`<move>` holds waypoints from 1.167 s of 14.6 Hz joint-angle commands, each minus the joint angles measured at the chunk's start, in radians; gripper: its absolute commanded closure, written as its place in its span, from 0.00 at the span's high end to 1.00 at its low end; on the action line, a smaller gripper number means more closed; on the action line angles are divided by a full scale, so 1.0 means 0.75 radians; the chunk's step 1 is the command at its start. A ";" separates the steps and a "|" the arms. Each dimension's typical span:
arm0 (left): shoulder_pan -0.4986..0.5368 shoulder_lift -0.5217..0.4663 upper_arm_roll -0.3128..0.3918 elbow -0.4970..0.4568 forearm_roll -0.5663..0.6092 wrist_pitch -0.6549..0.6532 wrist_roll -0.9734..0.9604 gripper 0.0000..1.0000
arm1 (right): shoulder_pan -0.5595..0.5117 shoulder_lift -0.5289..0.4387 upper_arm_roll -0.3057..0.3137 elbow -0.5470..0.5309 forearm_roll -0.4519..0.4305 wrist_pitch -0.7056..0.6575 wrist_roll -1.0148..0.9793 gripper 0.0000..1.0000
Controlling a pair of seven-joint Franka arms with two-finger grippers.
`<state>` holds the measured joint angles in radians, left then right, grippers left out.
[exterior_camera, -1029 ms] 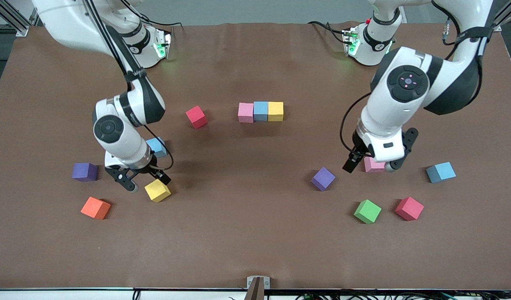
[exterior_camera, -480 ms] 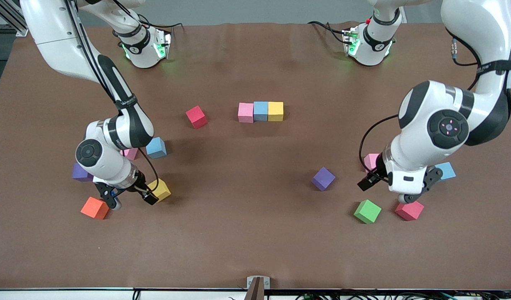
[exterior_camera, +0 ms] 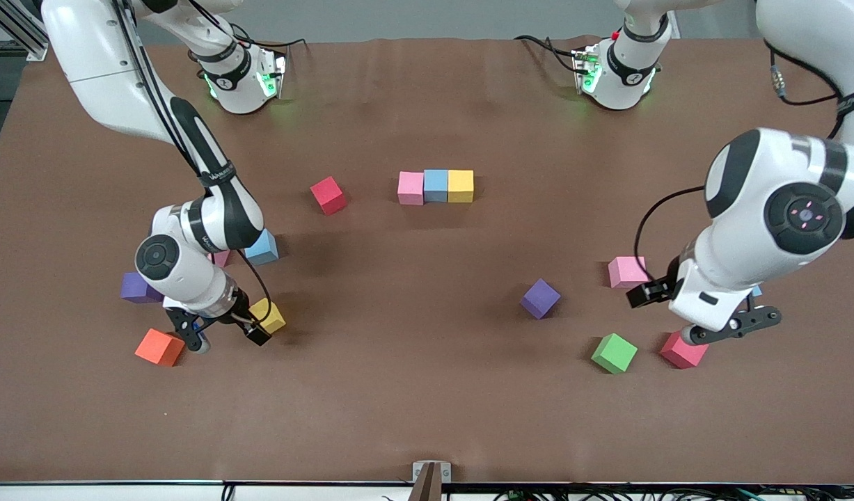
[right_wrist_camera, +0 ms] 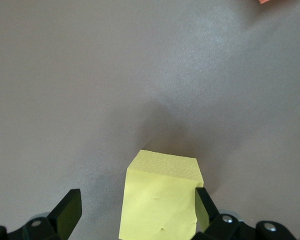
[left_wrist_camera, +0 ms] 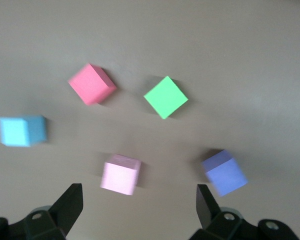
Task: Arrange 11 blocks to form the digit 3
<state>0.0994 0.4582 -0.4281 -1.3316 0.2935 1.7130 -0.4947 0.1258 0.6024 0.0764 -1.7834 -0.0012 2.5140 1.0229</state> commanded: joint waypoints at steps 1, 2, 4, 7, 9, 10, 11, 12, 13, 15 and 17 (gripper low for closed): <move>0.029 -0.108 0.002 -0.010 0.036 -0.079 0.225 1.00 | 0.029 0.029 -0.032 0.026 -0.021 0.008 -0.006 1.00; 0.065 -0.138 -0.006 -0.010 0.028 -0.095 0.271 1.00 | 0.033 0.035 -0.036 0.034 -0.025 0.008 -0.008 1.00; 0.086 -0.212 -0.012 -0.014 0.010 -0.150 0.316 1.00 | 0.035 0.046 -0.036 0.040 -0.047 0.011 -0.008 1.00; 0.088 -0.298 -0.004 -0.014 -0.005 -0.251 0.344 1.00 | 0.039 0.048 -0.039 0.040 -0.117 0.011 -0.022 1.00; 0.070 -0.359 0.085 -0.036 -0.092 -0.253 0.461 1.00 | 0.041 0.038 -0.039 0.040 -0.119 -0.008 -0.014 1.00; 0.029 -0.382 0.175 -0.049 -0.180 -0.249 0.494 1.00 | 0.041 0.029 -0.036 0.040 -0.117 -0.016 -0.016 1.00; -0.030 -0.392 0.291 -0.051 -0.264 -0.249 0.530 1.00 | 0.041 0.025 -0.036 0.040 -0.117 -0.040 -0.008 1.00; -0.089 -0.437 0.390 -0.079 -0.309 -0.251 0.581 1.00 | 0.049 0.015 -0.036 0.042 -0.117 -0.073 0.006 1.00; -0.132 -0.474 0.441 -0.134 -0.324 -0.251 0.588 1.00 | 0.065 0.005 -0.038 0.042 -0.119 -0.094 0.025 1.00; -0.159 -0.592 0.499 -0.271 -0.385 -0.235 0.590 1.00 | 0.084 -0.026 -0.039 0.042 -0.121 -0.147 0.055 1.00; -0.163 -0.696 0.501 -0.388 -0.424 -0.186 0.584 1.00 | 0.096 -0.034 -0.039 0.042 -0.123 -0.186 0.070 1.00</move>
<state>-0.0049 0.0632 -0.0668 -1.4795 0.0045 1.5293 -0.0594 0.1793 0.6045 0.0577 -1.7415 -0.0769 2.4064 1.0420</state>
